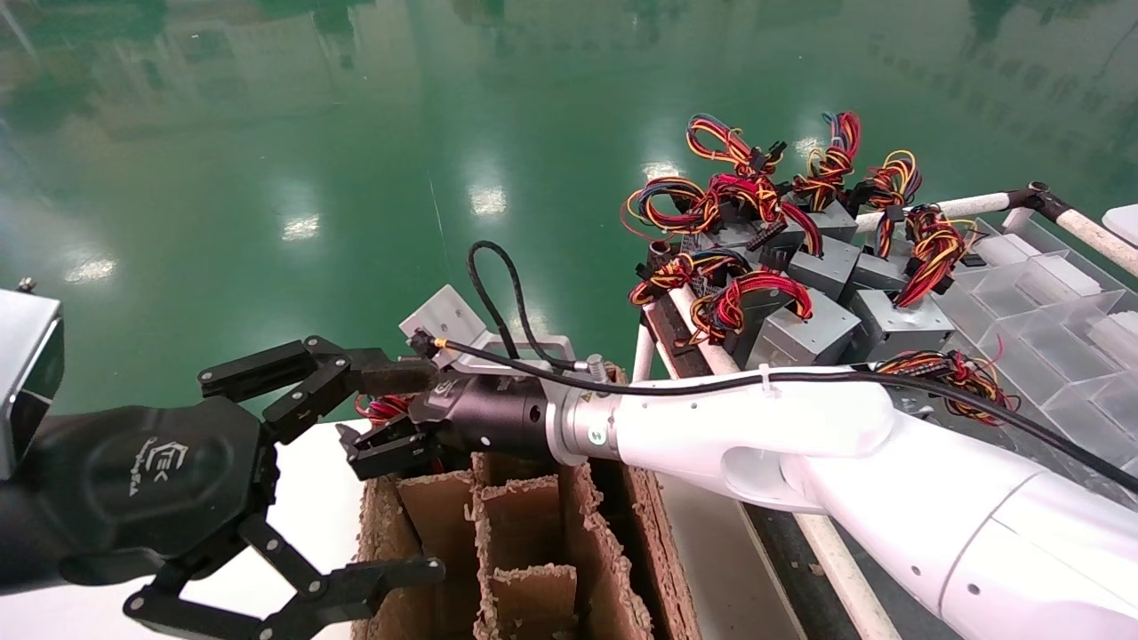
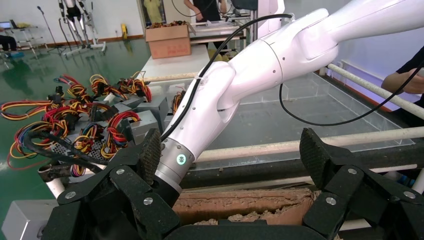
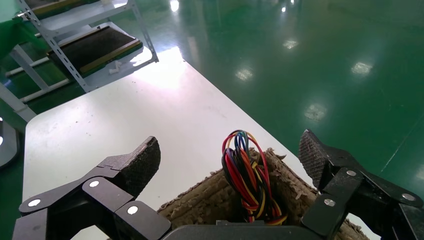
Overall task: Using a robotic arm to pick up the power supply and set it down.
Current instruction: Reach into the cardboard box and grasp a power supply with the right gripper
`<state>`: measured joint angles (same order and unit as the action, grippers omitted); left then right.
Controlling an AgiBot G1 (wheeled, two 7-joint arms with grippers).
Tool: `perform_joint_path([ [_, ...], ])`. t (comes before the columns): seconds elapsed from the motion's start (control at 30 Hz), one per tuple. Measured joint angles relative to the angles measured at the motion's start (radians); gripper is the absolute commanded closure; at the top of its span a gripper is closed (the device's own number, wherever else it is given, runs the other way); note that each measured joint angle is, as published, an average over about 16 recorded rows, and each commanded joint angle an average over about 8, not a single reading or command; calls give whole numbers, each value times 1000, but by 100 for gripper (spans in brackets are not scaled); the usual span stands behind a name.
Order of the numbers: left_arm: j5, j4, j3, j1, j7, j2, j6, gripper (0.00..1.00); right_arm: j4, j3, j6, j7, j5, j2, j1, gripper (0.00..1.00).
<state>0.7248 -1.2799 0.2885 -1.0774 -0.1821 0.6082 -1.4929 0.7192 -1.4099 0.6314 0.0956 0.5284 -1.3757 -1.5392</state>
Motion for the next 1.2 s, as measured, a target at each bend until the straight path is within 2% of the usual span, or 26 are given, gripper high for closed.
perform_joint_path([
  [1.2,-2,0,2,0,1,-1,1,0,-49,-85,-23,-88,-106,2,7,100],
])
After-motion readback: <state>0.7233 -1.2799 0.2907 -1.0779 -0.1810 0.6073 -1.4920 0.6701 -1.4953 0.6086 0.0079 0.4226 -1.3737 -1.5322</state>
